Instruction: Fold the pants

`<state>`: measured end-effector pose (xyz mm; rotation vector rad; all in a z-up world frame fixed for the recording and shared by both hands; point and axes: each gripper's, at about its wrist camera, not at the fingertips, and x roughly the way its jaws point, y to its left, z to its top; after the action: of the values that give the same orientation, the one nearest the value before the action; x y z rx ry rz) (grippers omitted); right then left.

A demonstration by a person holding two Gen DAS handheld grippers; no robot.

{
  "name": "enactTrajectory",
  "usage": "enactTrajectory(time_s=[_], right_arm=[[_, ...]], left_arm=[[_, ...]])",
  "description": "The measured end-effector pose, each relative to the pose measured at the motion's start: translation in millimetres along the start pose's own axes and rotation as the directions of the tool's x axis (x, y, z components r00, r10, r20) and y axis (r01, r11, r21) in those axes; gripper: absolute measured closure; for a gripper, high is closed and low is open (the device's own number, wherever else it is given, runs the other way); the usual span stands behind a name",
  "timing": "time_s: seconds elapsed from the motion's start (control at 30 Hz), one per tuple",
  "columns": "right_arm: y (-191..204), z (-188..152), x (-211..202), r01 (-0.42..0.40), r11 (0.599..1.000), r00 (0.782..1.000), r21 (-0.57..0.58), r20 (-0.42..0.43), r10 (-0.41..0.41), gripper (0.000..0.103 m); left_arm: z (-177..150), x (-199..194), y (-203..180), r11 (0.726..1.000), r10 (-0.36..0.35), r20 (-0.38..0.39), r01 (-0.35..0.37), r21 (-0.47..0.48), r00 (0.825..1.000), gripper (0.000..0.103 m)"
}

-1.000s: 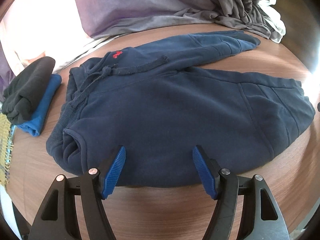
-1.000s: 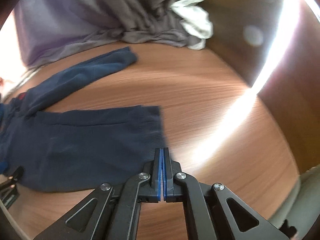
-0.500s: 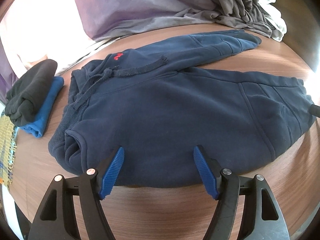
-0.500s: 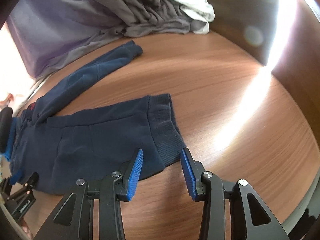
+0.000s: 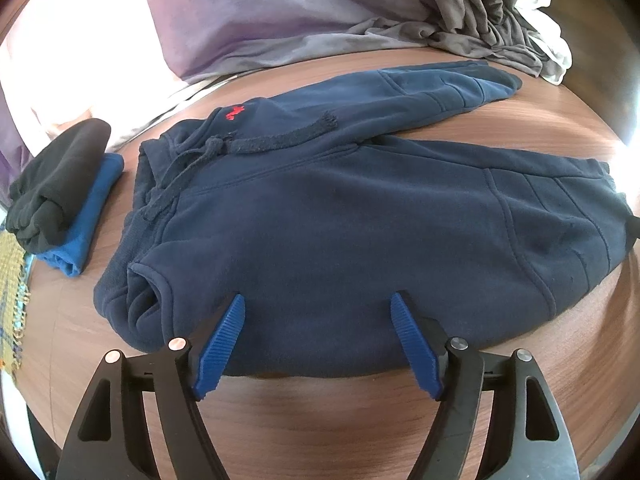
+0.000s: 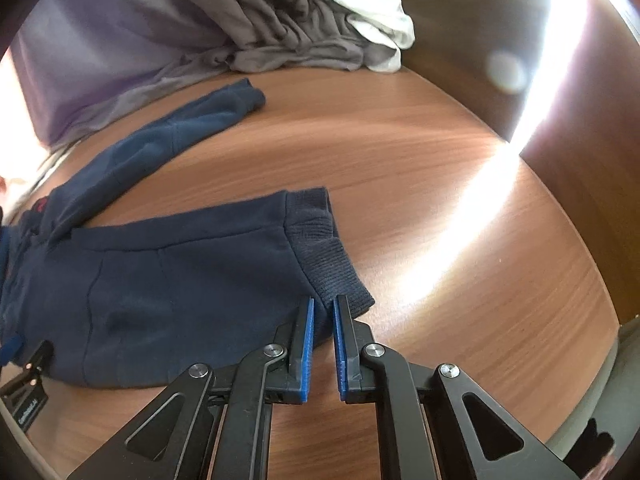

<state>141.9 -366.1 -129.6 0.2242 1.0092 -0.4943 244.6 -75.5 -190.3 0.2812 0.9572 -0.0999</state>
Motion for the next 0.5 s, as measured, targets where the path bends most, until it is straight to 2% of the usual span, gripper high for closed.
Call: enactTrajectory(time_s=[0.13, 0.17, 0.23, 0.37, 0.5], right_arm=[[2.4, -1.3, -1.4, -0.001, 1.000, 1.000, 0.008, -0.008, 0.001, 0.090], [1.7, -1.3, -3.5, -0.005, 1.000, 1.000, 0.025, -0.006, 0.005, 0.079], [1.3, -2.1, -15.5, 0.011, 0.998, 1.000, 0.065, 0.024, -0.012, 0.058], [14.1, -5.6, -38.6, -0.065, 0.993, 0.997, 0.101, 0.050, 0.060, 0.058], [35.8, -16.5, -51.3, -0.143, 0.979, 0.990, 0.145, 0.041, 0.138, 0.058]], left_arm=[[1.3, -0.5, 4.6, 1.000, -0.027, -0.005, 0.027, 0.008, 1.000, 0.026], [1.3, -3.7, 5.8, 1.000, -0.022, -0.012, 0.022, 0.010, 1.000, 0.026], [-0.1, -18.1, 10.7, 0.999, -0.034, 0.037, 0.034, 0.003, 0.999, 0.025], [-4.4, -48.0, 33.3, 0.999, -0.042, 0.123, 0.045, -0.019, 0.992, 0.022], [-9.3, -61.4, 64.6, 0.996, -0.042, 0.133, 0.051, -0.066, 0.990, 0.022]])
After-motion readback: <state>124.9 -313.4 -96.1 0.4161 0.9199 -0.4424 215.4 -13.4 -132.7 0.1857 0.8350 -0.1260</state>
